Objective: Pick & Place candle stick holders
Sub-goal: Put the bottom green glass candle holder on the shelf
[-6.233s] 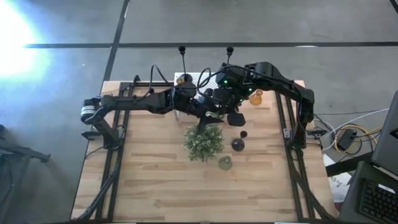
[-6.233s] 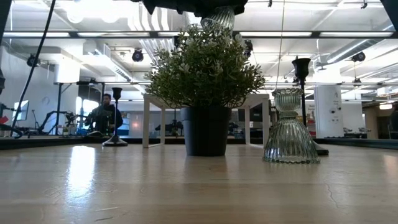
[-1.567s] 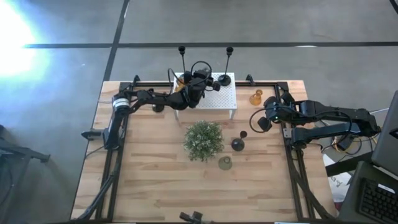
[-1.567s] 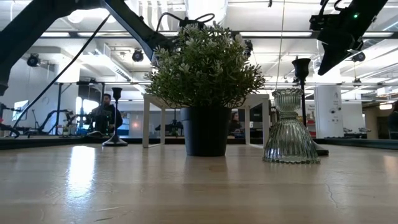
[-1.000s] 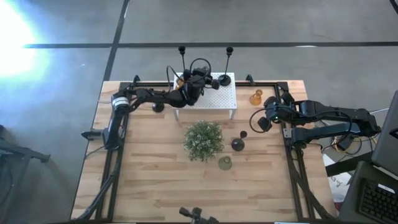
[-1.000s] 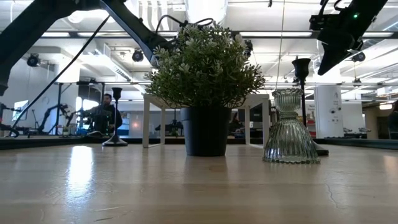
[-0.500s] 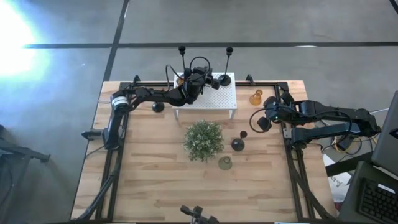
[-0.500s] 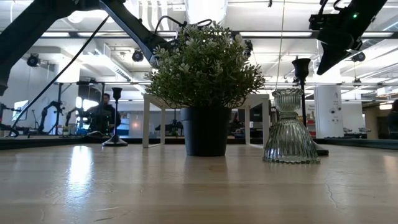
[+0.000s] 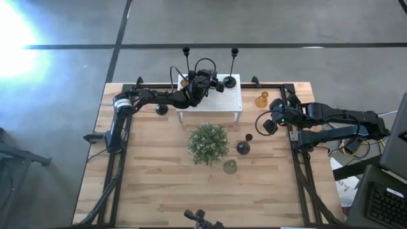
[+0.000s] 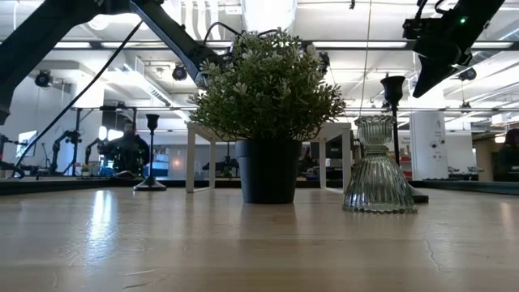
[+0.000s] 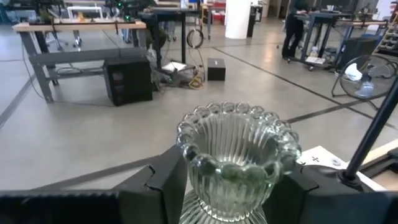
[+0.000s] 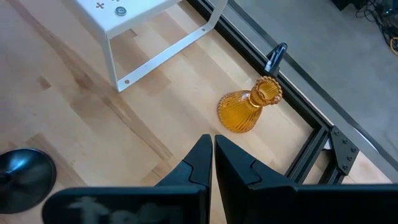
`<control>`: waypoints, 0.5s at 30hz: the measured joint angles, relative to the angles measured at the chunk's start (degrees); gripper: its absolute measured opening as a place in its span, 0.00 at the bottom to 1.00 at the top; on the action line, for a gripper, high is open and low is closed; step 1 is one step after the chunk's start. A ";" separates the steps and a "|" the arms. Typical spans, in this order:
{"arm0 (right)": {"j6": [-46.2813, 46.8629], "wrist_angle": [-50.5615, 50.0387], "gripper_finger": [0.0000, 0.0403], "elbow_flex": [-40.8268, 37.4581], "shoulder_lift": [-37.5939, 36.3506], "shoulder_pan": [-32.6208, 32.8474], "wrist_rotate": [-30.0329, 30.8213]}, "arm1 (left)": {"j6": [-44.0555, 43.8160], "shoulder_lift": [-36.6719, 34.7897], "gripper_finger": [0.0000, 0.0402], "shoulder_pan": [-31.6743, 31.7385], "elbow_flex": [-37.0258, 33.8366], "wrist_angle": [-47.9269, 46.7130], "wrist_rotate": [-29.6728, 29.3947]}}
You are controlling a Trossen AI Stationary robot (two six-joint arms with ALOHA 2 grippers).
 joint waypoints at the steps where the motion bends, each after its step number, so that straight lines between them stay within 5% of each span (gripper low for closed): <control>1: 0.00 0.00 0.03 0.00 0.00 0.00 0.00 | -0.11 -0.02 0.43 0.00 0.00 -0.16 -0.04; 15: -0.57 0.02 0.03 0.00 0.00 -0.02 -0.04 | -0.66 -0.04 0.44 0.00 0.00 -0.71 -0.02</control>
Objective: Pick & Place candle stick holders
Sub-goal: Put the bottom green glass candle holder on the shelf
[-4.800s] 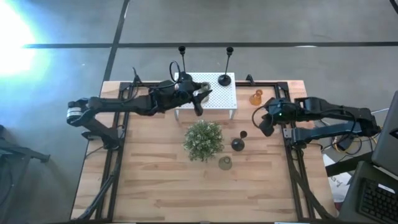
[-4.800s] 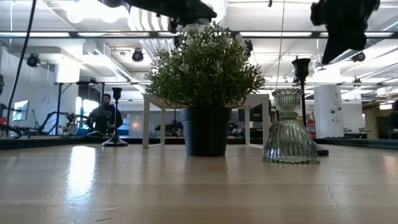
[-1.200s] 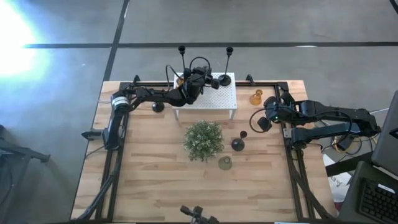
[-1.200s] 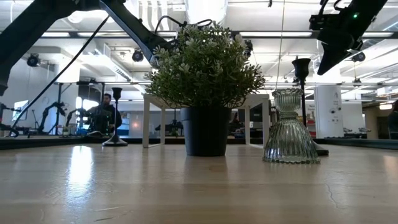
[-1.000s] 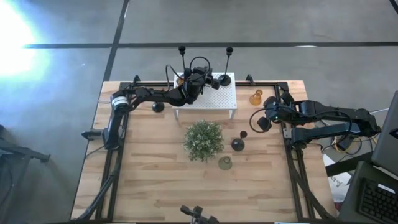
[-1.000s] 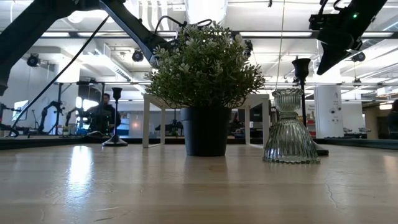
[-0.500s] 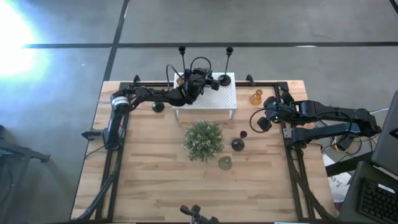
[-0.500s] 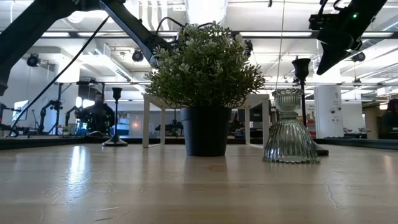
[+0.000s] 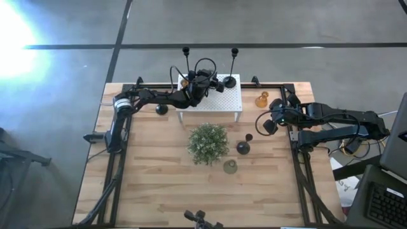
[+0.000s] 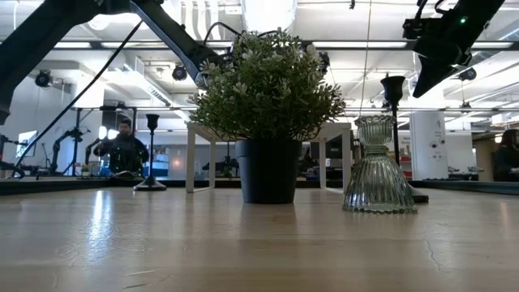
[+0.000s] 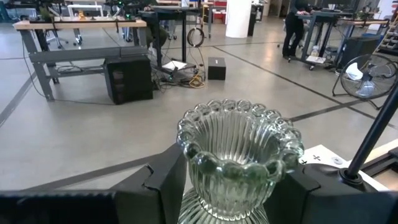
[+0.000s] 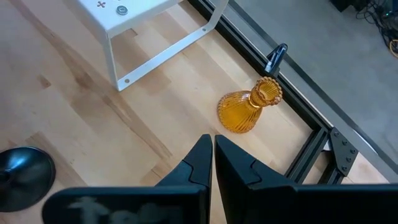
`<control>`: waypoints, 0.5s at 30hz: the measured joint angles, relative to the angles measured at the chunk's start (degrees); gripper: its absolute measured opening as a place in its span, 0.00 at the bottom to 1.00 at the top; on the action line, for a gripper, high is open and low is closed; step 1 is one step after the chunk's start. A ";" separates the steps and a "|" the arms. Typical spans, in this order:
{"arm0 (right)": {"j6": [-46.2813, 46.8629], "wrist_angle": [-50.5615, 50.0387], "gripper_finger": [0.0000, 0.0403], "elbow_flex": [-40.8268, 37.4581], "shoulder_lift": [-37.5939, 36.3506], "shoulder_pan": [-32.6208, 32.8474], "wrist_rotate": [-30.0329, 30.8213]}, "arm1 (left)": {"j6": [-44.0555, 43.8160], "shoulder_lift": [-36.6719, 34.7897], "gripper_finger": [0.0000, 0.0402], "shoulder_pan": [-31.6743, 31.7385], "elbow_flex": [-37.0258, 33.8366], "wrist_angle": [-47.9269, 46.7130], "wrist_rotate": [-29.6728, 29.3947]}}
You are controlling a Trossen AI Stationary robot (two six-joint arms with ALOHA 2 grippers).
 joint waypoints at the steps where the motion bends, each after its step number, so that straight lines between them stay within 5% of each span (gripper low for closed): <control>1: 0.00 0.00 0.03 0.00 0.00 0.00 -0.02 | 0.00 0.00 0.44 0.00 0.00 0.00 0.00; 15: 0.00 0.00 0.03 0.00 0.00 -0.02 -0.44 | 0.81 -0.76 0.44 -0.17 0.00 -0.57 3.94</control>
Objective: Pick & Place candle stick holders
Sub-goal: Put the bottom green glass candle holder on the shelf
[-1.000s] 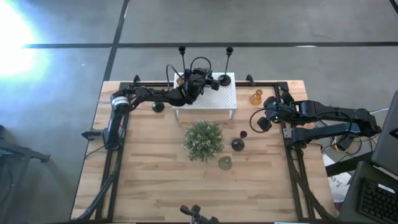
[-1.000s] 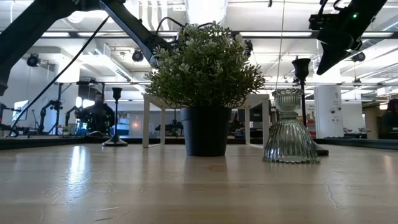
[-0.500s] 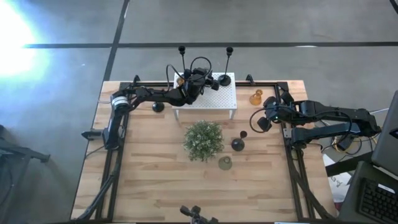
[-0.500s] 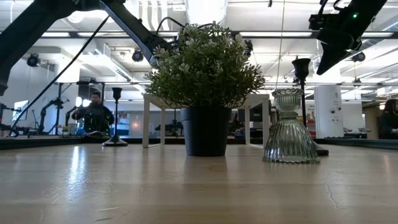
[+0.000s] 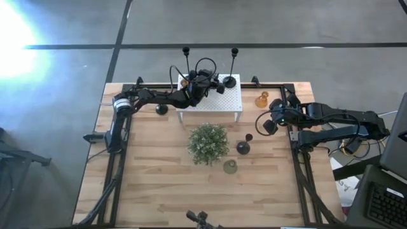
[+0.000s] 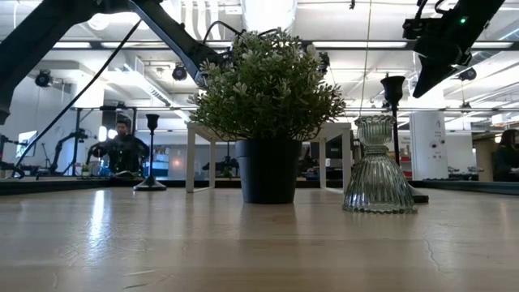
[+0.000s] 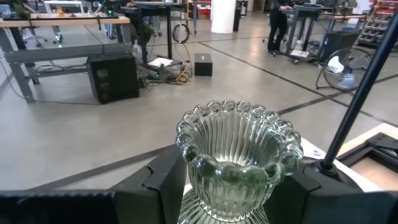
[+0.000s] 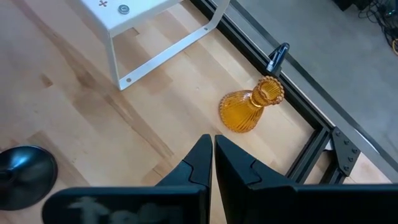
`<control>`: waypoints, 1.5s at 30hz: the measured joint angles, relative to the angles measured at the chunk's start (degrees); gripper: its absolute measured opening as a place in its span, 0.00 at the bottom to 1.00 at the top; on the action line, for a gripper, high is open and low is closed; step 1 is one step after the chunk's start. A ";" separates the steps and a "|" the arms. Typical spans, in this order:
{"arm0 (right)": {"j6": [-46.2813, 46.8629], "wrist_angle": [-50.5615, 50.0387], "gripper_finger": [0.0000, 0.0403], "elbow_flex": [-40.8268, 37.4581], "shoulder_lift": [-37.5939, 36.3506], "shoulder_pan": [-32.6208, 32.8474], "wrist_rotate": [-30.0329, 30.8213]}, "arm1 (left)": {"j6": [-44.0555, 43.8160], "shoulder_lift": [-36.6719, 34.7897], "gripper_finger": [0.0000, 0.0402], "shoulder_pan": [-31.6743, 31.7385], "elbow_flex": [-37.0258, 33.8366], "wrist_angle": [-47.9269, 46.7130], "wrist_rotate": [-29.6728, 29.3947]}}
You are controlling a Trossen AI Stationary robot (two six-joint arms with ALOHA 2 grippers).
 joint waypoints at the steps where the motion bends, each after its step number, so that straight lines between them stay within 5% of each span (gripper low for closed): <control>1: 0.02 0.00 0.03 0.00 0.00 0.00 -0.02 | 0.00 0.00 0.44 0.00 0.00 0.00 0.02; 17: 0.02 -0.02 0.03 0.00 0.00 0.00 -0.18 | -0.33 -0.26 0.45 -0.05 0.00 -2.21 -2.34; 29: 0.02 -0.11 0.03 0.00 0.00 0.04 -0.36 | -1.09 -2.09 0.71 -0.17 0.00 -5.92 -2.26; 45: 0.02 -0.09 0.03 -0.02 -0.02 0.04 -0.46 | 0.33 -5.30 0.71 -3.86 -0.02 -8.87 -4.68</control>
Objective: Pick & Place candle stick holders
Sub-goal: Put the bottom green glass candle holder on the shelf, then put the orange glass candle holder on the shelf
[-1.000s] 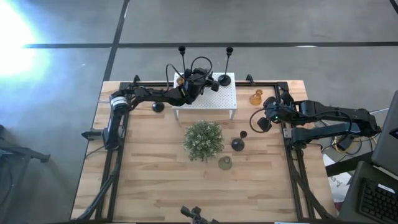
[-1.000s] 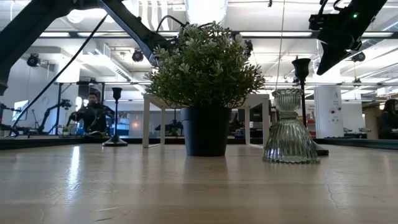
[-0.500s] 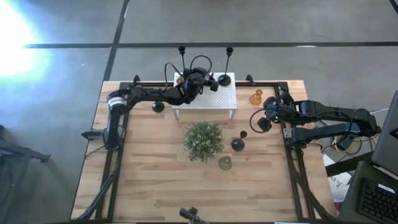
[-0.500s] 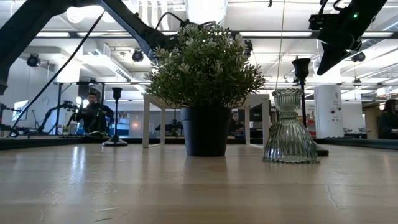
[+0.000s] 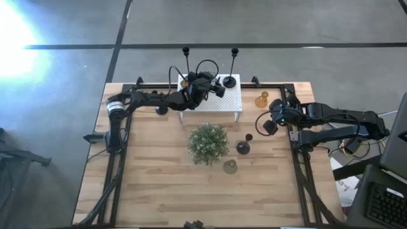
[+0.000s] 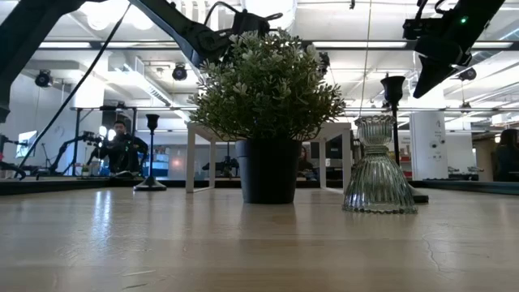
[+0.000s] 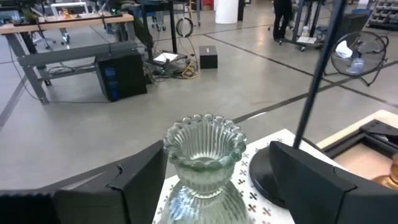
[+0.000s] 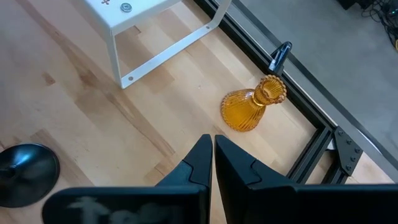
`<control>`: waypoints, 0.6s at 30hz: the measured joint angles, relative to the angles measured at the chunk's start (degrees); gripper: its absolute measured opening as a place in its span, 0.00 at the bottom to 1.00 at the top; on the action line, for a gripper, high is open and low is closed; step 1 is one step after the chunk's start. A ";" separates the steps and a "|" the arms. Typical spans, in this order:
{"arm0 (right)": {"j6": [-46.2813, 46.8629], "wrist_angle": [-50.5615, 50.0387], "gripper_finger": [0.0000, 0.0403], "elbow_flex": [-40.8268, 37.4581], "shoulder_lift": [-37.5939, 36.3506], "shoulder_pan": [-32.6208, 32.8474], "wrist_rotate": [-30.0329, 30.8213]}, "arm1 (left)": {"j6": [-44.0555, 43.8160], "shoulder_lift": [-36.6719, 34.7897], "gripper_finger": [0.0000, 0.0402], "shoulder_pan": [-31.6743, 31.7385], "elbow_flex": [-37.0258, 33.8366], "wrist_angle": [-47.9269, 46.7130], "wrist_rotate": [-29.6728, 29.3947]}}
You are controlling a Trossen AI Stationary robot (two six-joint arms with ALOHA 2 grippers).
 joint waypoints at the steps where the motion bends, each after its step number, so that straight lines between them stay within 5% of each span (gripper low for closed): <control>1: 0.01 0.00 0.03 -0.02 0.00 0.00 -0.01 | 0.02 -0.22 0.71 -0.20 0.02 -0.37 -0.11; 8: 0.00 0.05 0.03 -0.37 0.00 0.00 -0.16 | 2.96 -1.29 0.71 -1.31 0.00 -1.34 -4.87; 18: 0.01 0.10 0.03 -1.34 0.00 0.00 -0.13 | 3.35 -1.49 0.71 -1.64 0.00 1.31 -4.30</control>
